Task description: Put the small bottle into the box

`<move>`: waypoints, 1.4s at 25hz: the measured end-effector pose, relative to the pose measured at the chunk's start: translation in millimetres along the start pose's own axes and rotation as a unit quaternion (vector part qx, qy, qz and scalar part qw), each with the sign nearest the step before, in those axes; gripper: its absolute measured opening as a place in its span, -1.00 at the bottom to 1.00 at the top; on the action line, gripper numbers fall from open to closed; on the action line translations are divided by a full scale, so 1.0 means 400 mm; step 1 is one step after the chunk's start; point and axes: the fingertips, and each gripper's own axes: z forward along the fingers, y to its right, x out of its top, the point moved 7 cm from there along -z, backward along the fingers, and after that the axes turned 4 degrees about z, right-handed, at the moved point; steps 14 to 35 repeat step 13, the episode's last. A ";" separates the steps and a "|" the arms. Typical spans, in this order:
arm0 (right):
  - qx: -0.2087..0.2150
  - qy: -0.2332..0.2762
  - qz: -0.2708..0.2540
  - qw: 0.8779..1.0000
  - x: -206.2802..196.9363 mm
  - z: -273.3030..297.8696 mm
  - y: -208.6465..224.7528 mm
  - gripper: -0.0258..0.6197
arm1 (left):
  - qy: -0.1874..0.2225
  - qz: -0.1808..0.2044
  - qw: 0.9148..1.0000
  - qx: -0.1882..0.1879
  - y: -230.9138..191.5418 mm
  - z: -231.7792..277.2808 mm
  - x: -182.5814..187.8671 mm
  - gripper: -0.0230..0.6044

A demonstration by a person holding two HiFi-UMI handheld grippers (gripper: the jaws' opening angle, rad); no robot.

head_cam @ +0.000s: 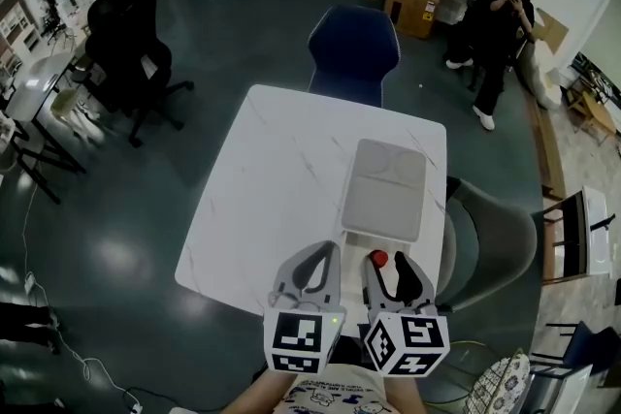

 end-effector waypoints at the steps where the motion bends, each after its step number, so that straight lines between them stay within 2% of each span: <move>1: 0.000 0.000 0.000 1.000 0.000 -0.001 0.000 -0.22 | 0.000 0.000 1.000 -0.001 0.001 0.000 0.000 -0.86; 13: -0.002 0.004 -0.004 1.000 0.009 -0.004 0.009 -0.22 | -0.001 0.004 1.000 -0.015 0.032 0.007 -0.003 -0.86; 35: -0.002 0.004 -0.004 1.000 0.009 -0.004 0.009 -0.22 | -0.001 0.004 1.000 -0.015 0.032 0.007 -0.003 -0.86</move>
